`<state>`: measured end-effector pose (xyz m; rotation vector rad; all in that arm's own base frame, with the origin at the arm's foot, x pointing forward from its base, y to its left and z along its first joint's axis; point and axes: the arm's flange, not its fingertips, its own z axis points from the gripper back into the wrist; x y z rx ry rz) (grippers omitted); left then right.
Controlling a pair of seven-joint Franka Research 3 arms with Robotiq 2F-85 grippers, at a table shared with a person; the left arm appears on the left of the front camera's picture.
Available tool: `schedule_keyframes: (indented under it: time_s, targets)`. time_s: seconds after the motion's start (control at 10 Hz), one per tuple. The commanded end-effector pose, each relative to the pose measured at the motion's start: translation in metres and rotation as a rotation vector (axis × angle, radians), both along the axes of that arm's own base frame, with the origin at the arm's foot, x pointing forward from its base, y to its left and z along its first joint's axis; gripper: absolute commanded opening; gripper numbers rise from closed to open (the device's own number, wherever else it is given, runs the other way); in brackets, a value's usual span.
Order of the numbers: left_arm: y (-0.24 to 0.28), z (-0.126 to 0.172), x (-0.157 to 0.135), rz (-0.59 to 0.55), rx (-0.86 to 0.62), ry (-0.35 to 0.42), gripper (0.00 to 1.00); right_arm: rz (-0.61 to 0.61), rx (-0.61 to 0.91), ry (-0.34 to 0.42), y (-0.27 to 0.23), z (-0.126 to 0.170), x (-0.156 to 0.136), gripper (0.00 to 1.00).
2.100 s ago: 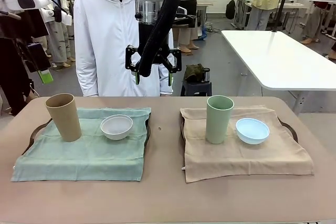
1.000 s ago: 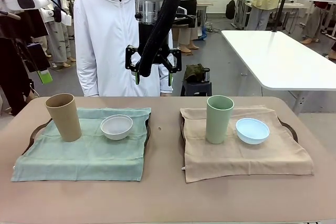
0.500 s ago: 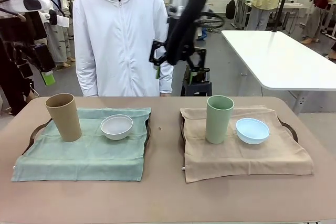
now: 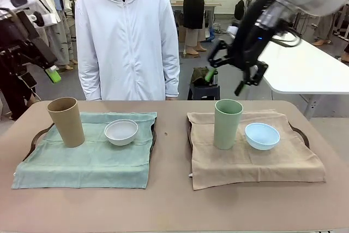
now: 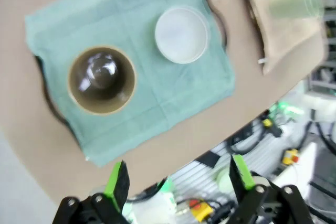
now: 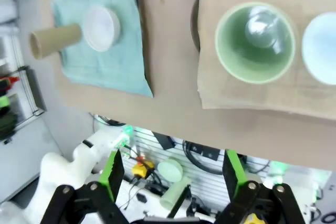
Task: Set up a tray with a mat and arrange the tableware.
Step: Place the Picnic Bowl and Reusable plastic cup back onto the Handle tray in front of the human's position.
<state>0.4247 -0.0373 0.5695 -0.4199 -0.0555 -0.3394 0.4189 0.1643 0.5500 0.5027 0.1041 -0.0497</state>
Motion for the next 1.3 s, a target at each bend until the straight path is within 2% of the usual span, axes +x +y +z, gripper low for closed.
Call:
schedule_keyframes:
  time_s: [0.0,0.3,0.4,0.5,0.6,1.1,1.2]
  targets:
    - [0.032,-0.002,0.002,-0.067,-0.206,0.026,1.0,-0.057,0.116,-0.046,-0.051,-0.015,-0.021,0.97]
    - [0.069,-0.011,0.002,-0.104,-0.38,0.04,1.0,-0.152,0.179,-0.106,-0.116,-0.017,-0.043,0.97]
    - [0.081,-0.018,0.002,-0.096,-0.419,0.009,1.0,-0.281,0.066,-0.095,-0.139,-0.021,-0.05,0.97]
    - [0.079,-0.024,-0.003,-0.157,-0.265,-0.095,1.0,-0.137,0.138,-0.06,-0.113,-0.011,-0.034,0.97]
    - [0.074,-0.017,-0.005,-0.087,-0.368,0.02,1.0,-0.137,0.138,-0.06,-0.113,-0.011,-0.034,0.97]
    - [0.075,-0.021,-0.004,-0.106,-0.353,0.011,1.0,-0.144,0.119,-0.066,-0.112,-0.014,-0.038,0.97]
    - [0.093,-0.013,-0.005,-0.051,-0.432,0.01,1.0,-0.097,0.199,-0.051,-0.139,-0.009,-0.034,0.97]
